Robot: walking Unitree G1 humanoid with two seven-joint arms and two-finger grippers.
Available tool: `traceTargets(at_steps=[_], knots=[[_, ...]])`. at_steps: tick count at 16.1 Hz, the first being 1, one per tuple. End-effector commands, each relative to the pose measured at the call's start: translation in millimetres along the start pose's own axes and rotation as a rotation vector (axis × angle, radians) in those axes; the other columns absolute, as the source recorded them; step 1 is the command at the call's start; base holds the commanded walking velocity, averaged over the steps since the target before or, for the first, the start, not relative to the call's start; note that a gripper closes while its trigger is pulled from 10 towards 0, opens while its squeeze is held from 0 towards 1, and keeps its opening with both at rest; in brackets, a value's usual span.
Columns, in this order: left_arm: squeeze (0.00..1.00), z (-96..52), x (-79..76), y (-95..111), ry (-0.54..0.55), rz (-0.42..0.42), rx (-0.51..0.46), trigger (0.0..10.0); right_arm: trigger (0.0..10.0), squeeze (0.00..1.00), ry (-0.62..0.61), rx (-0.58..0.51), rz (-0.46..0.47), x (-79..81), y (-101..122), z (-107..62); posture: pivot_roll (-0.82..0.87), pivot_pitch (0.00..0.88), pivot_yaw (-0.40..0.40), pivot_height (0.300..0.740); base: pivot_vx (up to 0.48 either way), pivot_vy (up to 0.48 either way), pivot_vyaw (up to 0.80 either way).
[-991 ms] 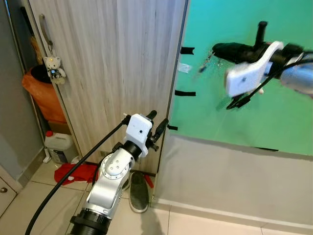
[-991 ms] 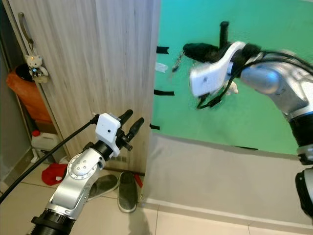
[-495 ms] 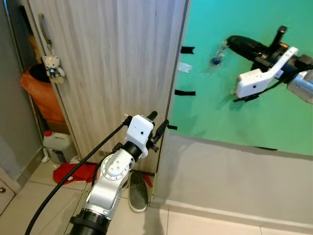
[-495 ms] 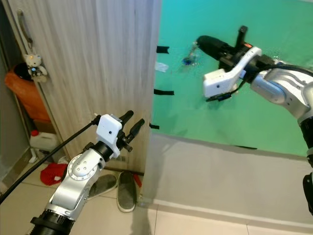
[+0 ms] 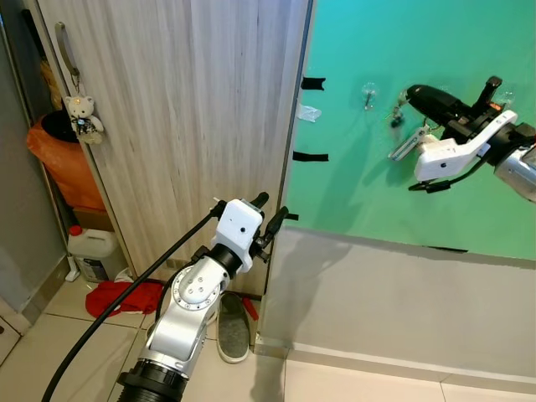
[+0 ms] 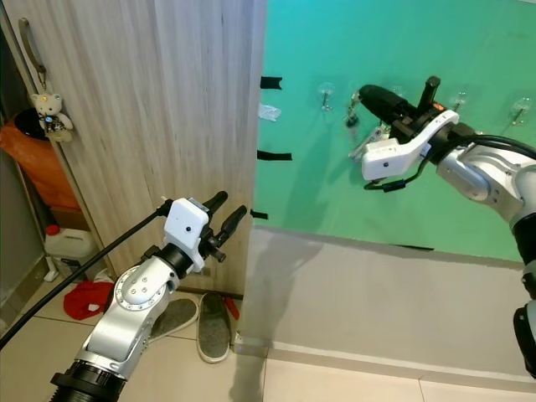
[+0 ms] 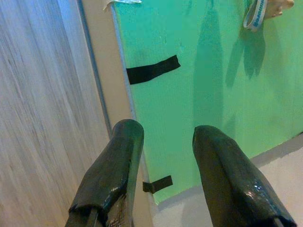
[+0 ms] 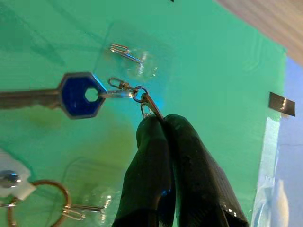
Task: Hang keys on a hook
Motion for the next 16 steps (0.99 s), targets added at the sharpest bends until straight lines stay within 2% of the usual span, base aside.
traceTargets(at_steps=[1,7,9,10,11,15,16], knots=[[0.0,0.8,-2.9,5,-0.012,0.014,-0.019,10.0,0.0,0.0,-0.007,0.001,0.002,-0.7,-1,0.1,-0.05,0.0,-0.061,0.74,0.0,0.0,0.0],[0.0,1.7,-4.3,5,-0.014,0.017,-0.019,10.0,0.0,0.0,-0.007,0.002,0.016,4.1,-1,0.5,-0.05,0.0,-0.062,0.74,0.0,0.0,0.0],[0.0,1.7,-4.8,5,-0.016,0.018,-0.019,10.0,0.0,0.0,-0.009,0.003,0.067,7.4,2,1.9,-0.06,0.0,-0.062,0.74,0.0,0.0,0.0],[0.0,1.7,-4.9,5,-0.018,0.018,-0.019,10.0,0.0,0.0,-0.017,0.031,0.215,10.7,3,4.7,-0.06,0.0,-0.061,0.74,0.0,0.0,0.0],[0.0,1.5,-4.8,5,-0.018,0.018,-0.019,10.0,0.0,0.0,-0.012,0.056,0.489,18.5,10,9.9,-0.06,0.0,-0.061,0.74,0.0,0.0,0.0],[0.0,0.1,-5.6,4,-0.018,0.017,-0.017,10.0,0.0,0.0,0.028,0.039,0.829,29.3,27,16.2,-0.05,0.0,-0.063,0.74,0.0,0.0,0.0],[0.0,0.0,-5.7,4,-0.018,0.017,-0.016,10.0,0.0,0.0,0.064,0.007,0.966,29.4,33,16.8,-0.05,0.0,-0.063,0.74,0.0,0.0,0.0]])
Point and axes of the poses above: a point about 5 cm out from each wrist's last joint towards the gripper, its own z axis pointing out of the wrist towards the gripper, its own y axis along the axis of the wrist's last joint, x = y × z, the point moved 3 cm from there along z, pointing out of the wrist towards the gripper, and after that the axes turned 6 degrees about z, right-handed, at the moved point
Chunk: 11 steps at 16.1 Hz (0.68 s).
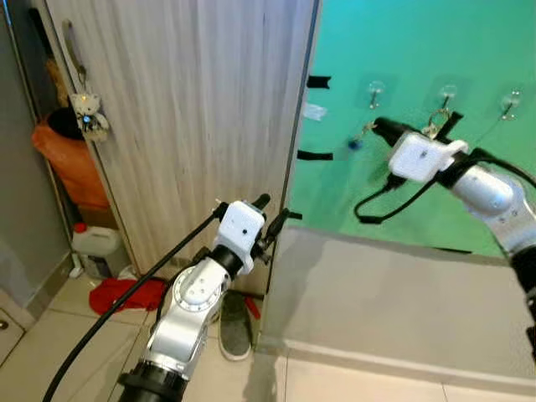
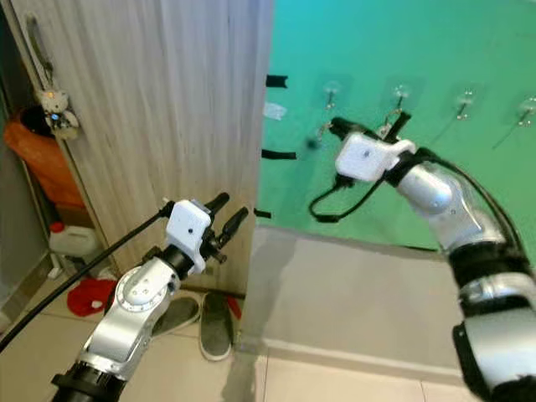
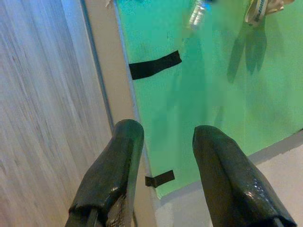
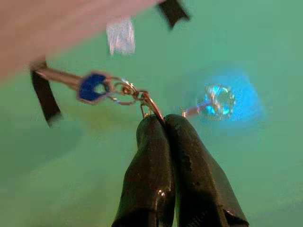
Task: Hang keys on a hook
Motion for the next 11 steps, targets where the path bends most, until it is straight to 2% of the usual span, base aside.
traceTargets(at_steps=[1,2,4,6,8,10,11], knots=[[0.0,0.4,-3.1,5,-0.009,0.01,-0.02,10.0,0.0,0.0,0.012,-0.023,0.094,-5.2,5,-1.9,-0.06,0.0,-0.064,0.74,0.0,0.0,0.0],[0.0,0.8,-3.4,5,-0.01,0.009,-0.02,10.0,0.0,0.0,0.055,-0.049,0.223,-3.8,9,-3.4,-0.06,0.0,-0.064,0.74,0.0,0.0,0.0],[0.0,1.1,-3.7,5,-0.01,0.008,-0.021,10.0,0.0,0.0,0.093,-0.061,0.328,-2.4,13,-5.4,-0.06,0.0,-0.065,0.74,0.0,0.0,0.0],[0.0,1.5,-4.3,5,-0.011,0.006,-0.021,10.0,0.0,0.0,0.147,-0.124,0.635,-2.4,23,-10.8,-0.06,0.0,-0.067,0.74,0.0,0.0,0.0],[0.0,1.9,-4.6,5,-0.01,0.005,-0.022,10.0,0.0,0.0,0.177,-0.169,0.864,-3.7,28,-18.0,-0.06,0.0,-0.07,0.74,0.0,0.0,0.0],[0.0,2.1,-4.8,6,-0.01,0.004,-0.022,10.0,0.0,0.0,0.197,-0.216,1.008,-0.7,32,-22.2,-0.06,0.0,-0.071,0.74,0.0,0.0,0.0],[0.0,2.1,-4.8,6,-0.01,0.003,-0.023,10.0,0.0,0.0,0.2,-0.23,1.036,-0.3,34,-23.7,-0.06,0.0,-0.071,0.74,0.0,0.0,0.0]])
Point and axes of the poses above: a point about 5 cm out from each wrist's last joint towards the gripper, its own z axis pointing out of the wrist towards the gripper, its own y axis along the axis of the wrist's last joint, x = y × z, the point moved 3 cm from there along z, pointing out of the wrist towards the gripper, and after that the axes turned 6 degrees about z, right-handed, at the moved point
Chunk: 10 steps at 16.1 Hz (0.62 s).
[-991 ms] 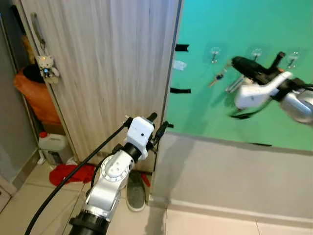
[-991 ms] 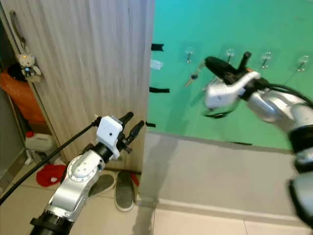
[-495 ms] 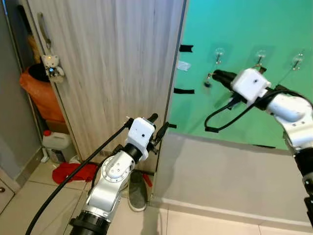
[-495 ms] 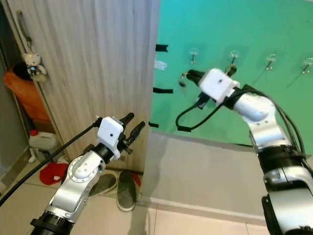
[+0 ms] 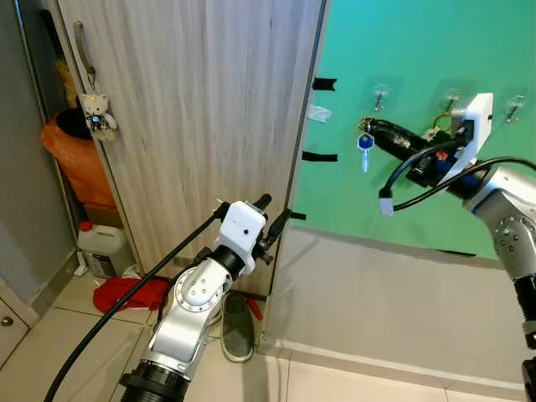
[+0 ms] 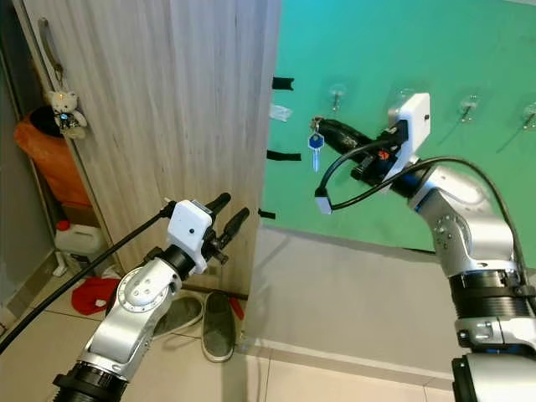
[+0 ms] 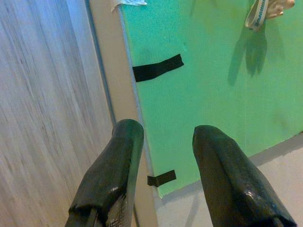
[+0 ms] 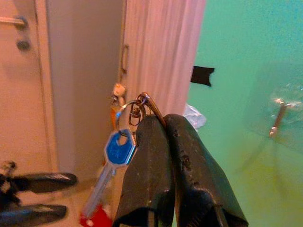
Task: Hang keys on a hook
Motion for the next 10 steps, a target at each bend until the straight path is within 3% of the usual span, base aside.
traceTargets(at_steps=[1,2,3,4,5,7,8,9,10], knots=[[0.0,1.0,-2.8,5,-0.008,0.009,-0.018,10.0,0.0,0.0,0.019,-0.031,0.013,3.5,8,-3.4,-0.06,0.0,-0.069,0.74,0.0,0.0,0.0],[0.0,0.3,-2.6,5,-0.009,0.009,-0.018,10.0,0.0,0.0,0.113,-0.002,-0.005,23.8,8,-2.2,-0.06,0.0,-0.066,0.74,0.0,0.0,0.0],[0.0,0.0,-2.5,5,-0.01,0.01,-0.018,10.0,0.0,0.0,0.19,-0.073,0.041,41.6,22,0.3,-0.06,0.0,-0.066,0.74,0.0,0.0,0.0],[0.0,-0.1,-2.5,5,-0.01,0.01,-0.018,10.0,0.0,0.0,0.158,-0.195,0.111,37.4,43,1.3,-0.06,0.0,-0.067,0.74,0.0,0.0,0.0],[0.0,-0.4,-2.5,4,-0.01,0.01,-0.017,10.0,0.0,0.0,-0.005,-0.354,0.243,8.3,60,-4.9,-0.06,0.0,-0.067,0.74,0.0,0.0,0.0],[0.0,-0.7,-3.3,5,-0.012,0.01,-0.017,10.0,0.0,0.0,-0.24,-0.308,0.327,-27.3,26,-17.9,-0.06,0.0,-0.067,0.74,0.0,0.0,0.0],[0.0,-0.8,-3.4,5,-0.012,0.01,-0.017,10.0,0.0,0.0,-0.294,-0.282,0.346,-33.6,15,-21.6,-0.06,0.0,-0.067,0.74,0.0,0.0,0.0],[0.0,-1.2,-2.6,4,-0.012,0.011,-0.015,10.0,0.0,0.0,-0.385,-0.173,0.406,-39.9,-21,-30.1,-0.05,0.0,-0.068,0.74,0.0,0.0,0.0],[0.0,-1.3,-2.1,4,-0.011,0.011,-0.014,10.0,0.0,0.0,-0.421,-0.104,0.452,-38.0,-43,-33.6,-0.05,0.0,-0.066,0.74,0.0,0.0,0.0]])
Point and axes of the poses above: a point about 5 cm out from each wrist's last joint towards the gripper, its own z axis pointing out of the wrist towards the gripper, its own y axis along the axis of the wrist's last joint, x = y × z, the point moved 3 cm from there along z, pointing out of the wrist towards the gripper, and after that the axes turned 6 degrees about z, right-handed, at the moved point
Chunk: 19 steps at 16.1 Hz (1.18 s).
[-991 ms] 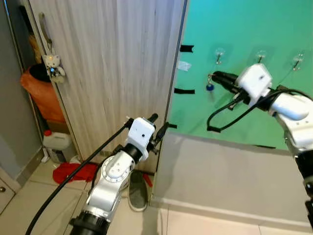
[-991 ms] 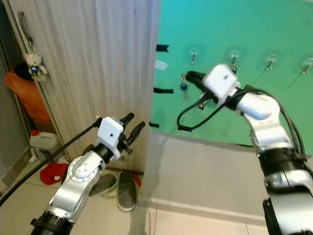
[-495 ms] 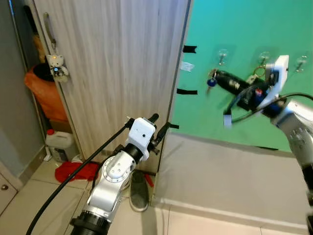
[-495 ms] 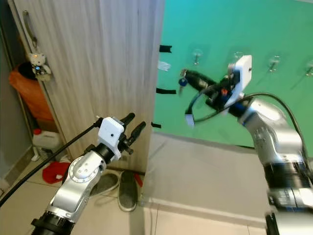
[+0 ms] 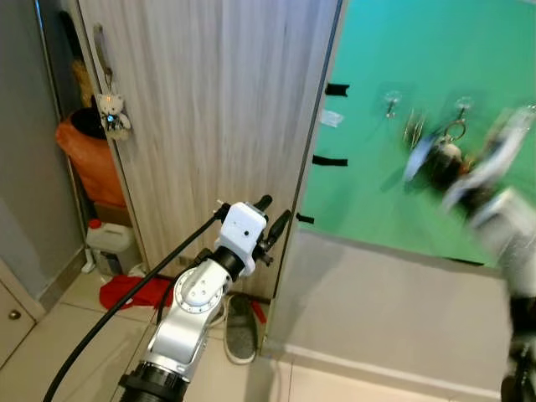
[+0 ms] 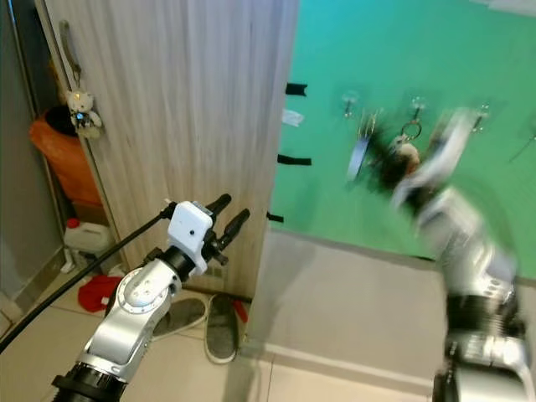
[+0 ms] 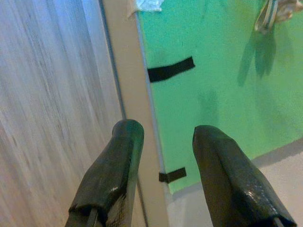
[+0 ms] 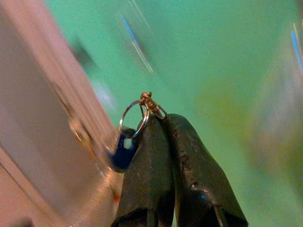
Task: Hang keys on a hook
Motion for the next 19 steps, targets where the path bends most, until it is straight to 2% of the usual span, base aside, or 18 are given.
traceTargets(at_steps=[1,3,7,11,14,18,19], knots=[[0.0,0.3,-1.8,4,-0.007,0.004,-0.016,10.0,0.0,0.0,0.014,0.023,-0.007,7.0,-1,3.7,-0.06,0.0,-0.065,0.74,0.0,0.0,0.0],[0.0,0.1,-2.6,5,-0.012,0.004,-0.014,10.0,0.0,0.0,0.056,0.096,0.022,16.5,-23,4.5,-0.06,0.0,-0.064,0.74,0.0,0.0,0.0],[0.0,-0.5,-4.2,4,-0.019,0.002,-0.012,10.0,0.0,0.0,0.101,0.104,0.03,28.9,-27,6.6,-0.06,0.0,-0.066,0.74,0.0,0.0,0.0],[0.0,-1.7,-5.0,3,-0.021,0.001,-0.01,10.0,0.0,0.0,0.116,0.098,0.017,36.6,-25,10.0,-0.05,0.0,-0.066,0.74,0.0,0.0,0.0],[0.0,-2.7,-3.1,3,-0.022,0.008,-0.009,10.0,0.0,0.0,0.105,0.039,0.007,40.7,-15,18.7,-0.04,0.0,-0.067,0.74,0.0,0.0,0.0],[0.0,-2.0,-2.1,3,-0.026,0.015,-0.011,10.0,0.0,0.0,0.009,-0.075,0.057,33.5,7,31.0,-0.04,0.0,-0.07,0.74,0.0,0.0,0.0],[0.0,-1.6,-1.9,4,-0.028,0.017,-0.012,10.0,0.0,0.0,0.012,-0.048,0.02,35.9,6,32.1,-0.03,0.0,-0.072,0.74,0.0,0.0,0.0]])
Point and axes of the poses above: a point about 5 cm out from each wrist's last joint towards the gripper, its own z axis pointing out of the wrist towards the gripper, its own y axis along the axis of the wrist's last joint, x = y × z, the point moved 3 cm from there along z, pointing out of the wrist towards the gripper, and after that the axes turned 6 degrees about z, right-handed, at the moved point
